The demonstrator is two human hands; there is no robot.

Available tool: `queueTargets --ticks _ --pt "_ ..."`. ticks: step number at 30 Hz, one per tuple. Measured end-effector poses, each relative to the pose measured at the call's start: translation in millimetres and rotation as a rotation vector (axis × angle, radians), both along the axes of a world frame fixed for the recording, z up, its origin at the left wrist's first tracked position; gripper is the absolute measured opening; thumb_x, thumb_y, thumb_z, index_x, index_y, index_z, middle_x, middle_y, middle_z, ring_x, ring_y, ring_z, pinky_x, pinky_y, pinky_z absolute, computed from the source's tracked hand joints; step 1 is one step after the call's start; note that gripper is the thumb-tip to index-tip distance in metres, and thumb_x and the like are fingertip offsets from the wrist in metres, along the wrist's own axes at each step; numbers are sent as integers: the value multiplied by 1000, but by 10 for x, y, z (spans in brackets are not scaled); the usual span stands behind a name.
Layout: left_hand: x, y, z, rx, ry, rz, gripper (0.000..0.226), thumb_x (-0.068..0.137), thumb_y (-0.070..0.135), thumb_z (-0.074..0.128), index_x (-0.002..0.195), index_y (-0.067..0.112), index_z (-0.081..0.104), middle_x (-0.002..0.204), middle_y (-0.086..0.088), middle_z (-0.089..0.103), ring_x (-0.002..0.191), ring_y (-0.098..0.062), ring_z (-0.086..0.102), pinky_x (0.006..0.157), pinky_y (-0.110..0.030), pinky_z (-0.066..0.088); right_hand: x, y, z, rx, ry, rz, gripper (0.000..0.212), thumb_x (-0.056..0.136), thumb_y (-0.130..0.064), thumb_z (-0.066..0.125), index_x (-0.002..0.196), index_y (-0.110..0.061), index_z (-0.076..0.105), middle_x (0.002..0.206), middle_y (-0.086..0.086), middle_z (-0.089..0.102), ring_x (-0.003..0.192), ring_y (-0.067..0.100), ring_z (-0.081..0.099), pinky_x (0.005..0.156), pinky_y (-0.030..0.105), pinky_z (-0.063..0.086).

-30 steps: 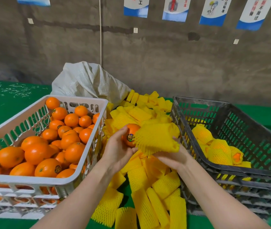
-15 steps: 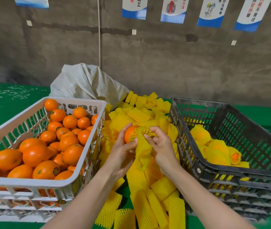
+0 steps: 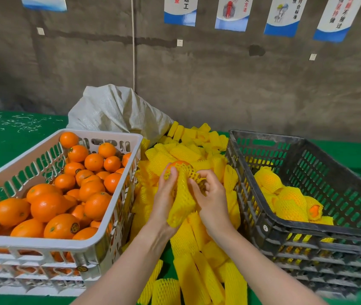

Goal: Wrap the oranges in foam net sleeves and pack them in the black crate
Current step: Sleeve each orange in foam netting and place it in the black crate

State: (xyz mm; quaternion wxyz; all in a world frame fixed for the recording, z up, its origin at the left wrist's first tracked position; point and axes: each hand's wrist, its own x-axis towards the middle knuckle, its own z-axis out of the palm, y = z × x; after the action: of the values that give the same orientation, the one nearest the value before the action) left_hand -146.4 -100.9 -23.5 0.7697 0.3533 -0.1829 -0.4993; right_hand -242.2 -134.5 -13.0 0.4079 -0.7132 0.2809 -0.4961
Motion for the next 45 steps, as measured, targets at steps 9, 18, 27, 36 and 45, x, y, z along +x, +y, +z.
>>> queueTargets --ticks 9,18,27,36,45 --pt "38 59 32 -90 -51 -26 64 72 56 56 121 15 58 115 -10 69 106 -24 66 85 -38 53 -7 18 210 514 -201 96 18 94 -19 52 90 -6 63 99 20 64 96 28 59 93 44 45" --pt "109 123 37 -24 -211 -126 63 77 57 45 120 12 60 112 -11 70 104 -23 67 85 -36 52 -12 -32 257 141 -13 10 27 92 -26 55 68 -14 51 59 -4 42 56 4 37 56 24 32" --pt "106 100 46 -54 -31 -238 49 78 56 51 89 16 79 97 -9 74 90 -20 71 69 -31 57 11 -150 219 117 -49 35 35 92 -20 55 58 -18 46 48 -13 41 49 -1 36 52 17 29" --pt "74 55 64 -84 128 -176 44 70 51 58 78 12 79 85 -13 74 75 -24 73 57 -33 57 59 -109 292 429 -125 163 26 88 -27 58 73 -7 50 70 12 40 70 22 37 62 34 30" --pt "131 -13 103 97 -87 115 16 88 45 56 85 29 59 65 7 72 60 -10 70 57 -29 50 10 -161 208 819 -78 219 46 90 -54 42 105 -16 62 98 8 69 95 25 64 84 41 53"
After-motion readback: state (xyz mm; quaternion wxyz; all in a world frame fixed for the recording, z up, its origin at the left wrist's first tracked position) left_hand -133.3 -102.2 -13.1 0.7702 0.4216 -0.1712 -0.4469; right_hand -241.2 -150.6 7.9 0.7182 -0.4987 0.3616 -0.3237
